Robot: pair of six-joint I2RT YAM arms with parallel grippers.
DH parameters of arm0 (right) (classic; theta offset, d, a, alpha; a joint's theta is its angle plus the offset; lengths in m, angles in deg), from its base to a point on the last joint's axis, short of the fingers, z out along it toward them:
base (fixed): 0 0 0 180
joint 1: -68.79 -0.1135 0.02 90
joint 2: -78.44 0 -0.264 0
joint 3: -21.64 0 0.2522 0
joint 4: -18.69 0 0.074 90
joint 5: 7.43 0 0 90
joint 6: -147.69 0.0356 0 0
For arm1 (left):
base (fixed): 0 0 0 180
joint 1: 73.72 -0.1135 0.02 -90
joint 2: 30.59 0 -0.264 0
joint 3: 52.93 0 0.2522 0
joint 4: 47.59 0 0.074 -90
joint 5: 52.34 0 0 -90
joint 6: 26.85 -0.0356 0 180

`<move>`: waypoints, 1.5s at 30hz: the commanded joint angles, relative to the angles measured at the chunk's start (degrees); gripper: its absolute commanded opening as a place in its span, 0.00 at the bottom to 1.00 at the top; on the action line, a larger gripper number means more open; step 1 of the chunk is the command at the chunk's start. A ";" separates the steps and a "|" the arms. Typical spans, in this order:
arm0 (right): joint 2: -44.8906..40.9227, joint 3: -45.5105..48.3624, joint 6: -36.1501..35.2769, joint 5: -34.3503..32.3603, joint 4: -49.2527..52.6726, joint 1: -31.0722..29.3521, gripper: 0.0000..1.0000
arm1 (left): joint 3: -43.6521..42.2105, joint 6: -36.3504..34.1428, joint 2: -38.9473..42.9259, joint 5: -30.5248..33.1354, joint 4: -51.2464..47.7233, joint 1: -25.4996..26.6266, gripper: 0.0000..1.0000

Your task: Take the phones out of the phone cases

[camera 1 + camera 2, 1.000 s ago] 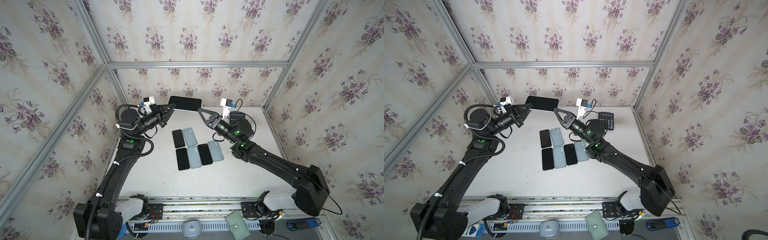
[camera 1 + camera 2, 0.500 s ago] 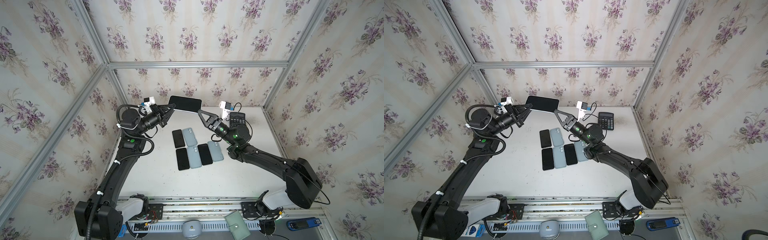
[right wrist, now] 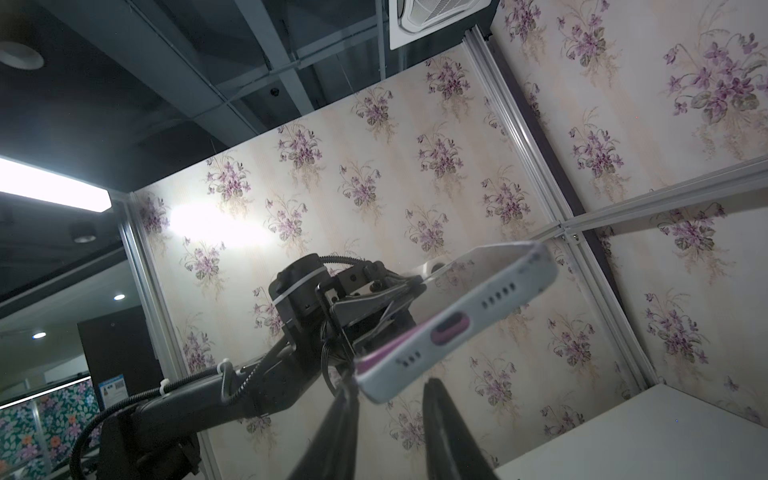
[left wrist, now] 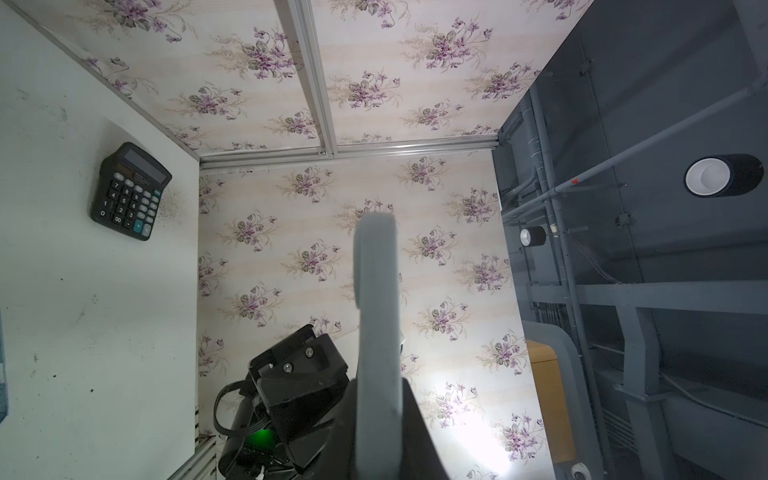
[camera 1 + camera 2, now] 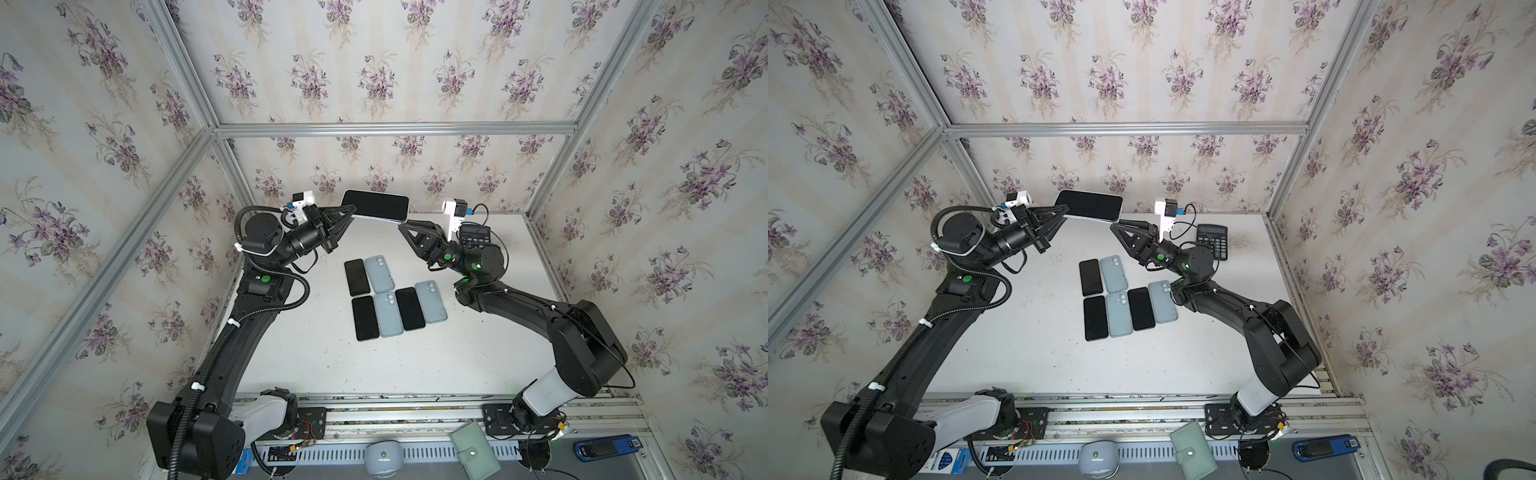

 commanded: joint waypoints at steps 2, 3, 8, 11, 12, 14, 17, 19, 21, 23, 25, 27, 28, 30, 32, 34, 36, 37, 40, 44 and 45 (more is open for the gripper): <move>-0.17 -2.43 -6.53 5.85 5.48 2.01 0.39 | 1.55 3.83 0.47 -3.28 4.29 0.22 0.00; -0.31 -2.66 -7.24 6.53 6.20 2.11 0.39 | 1.65 3.83 0.47 -3.25 4.27 0.17 0.00; -3.91 2.19 -6.20 1.43 3.09 4.65 0.48 | 2.16 2.45 0.38 -3.54 3.45 0.10 0.00; -7.57 5.13 -5.12 3.24 4.18 7.11 0.62 | 4.17 -1.22 -0.48 -5.34 1.74 0.02 0.00; -9.17 5.68 -6.24 4.17 6.49 7.67 0.65 | 6.34 -5.48 -1.02 -6.71 -1.94 -0.13 0.00; -14.37 5.97 -11.70 6.13 16.20 8.68 0.67 | 14.51 -23.19 -2.39 -8.83 -18.85 -0.27 0.00; -21.50 2.78 -27.17 9.62 42.22 9.08 0.69 | 22.89 -40.37 -5.77 -13.02 -30.27 -0.18 0.00; -24.79 0.38 -37.45 9.49 56.66 9.11 0.70 | 25.58 -48.00 -6.67 -15.66 -34.32 -0.18 0.00; -27.43 -0.63 -45.29 7.54 65.83 9.08 0.70 | 28.20 -55.51 -7.46 -17.61 -39.34 -0.27 0.00; -29.19 -0.83 -50.82 7.24 70.50 9.09 0.70 | 30.44 -63.39 -7.88 -18.44 -44.89 -0.18 0.00; -29.54 -1.99 -54.56 7.29 75.50 8.99 0.69 | 32.85 -71.93 -8.10 -18.57 -51.63 -0.11 0.00; -29.65 -3.74 -59.51 7.62 81.60 8.91 0.67 | 34.67 -79.50 -7.71 -19.39 -56.72 0.40 0.00; -29.65 -4.38 -61.63 7.77 84.31 8.98 0.67 | 35.13 -83.72 -7.06 -19.26 -58.96 0.96 0.00; -29.46 -5.74 -65.67 8.32 89.07 8.87 0.64 | 35.74 -90.68 -5.60 -17.38 -63.24 1.89 0.00; -29.07 -7.09 -69.62 8.78 93.18 8.84 0.61 | 37.14 -96.95 -4.94 -16.03 -68.93 2.37 0.00; -28.59 -8.11 -72.71 10.19 95.68 8.49 0.58 | 36.94 -101.39 -4.01 -13.48 -72.39 2.61 0.00; -27.80 -8.88 -75.46 10.80 97.25 7.58 0.55 | 36.68 -105.01 -3.45 -11.19 -75.15 3.59 0.00; -27.20 -9.54 -77.45 10.70 98.88 6.74 0.54 | 36.95 -107.14 -3.41 -9.65 -77.30 4.66 0.00; -24.71 -12.65 -84.31 10.33 105.39 4.28 0.50 | 36.76 -111.31 -3.70 -4.35 -81.78 8.55 0.00; -21.95 -14.94 -89.35 9.41 109.78 1.34 0.46 | 35.97 -113.87 -3.93 -0.35 -85.11 12.07 0.00; -21.31 -15.49 -90.32 9.38 110.88 0.82 0.45 | 35.68 -113.94 -3.76 -0.45 -85.20 12.12 0.00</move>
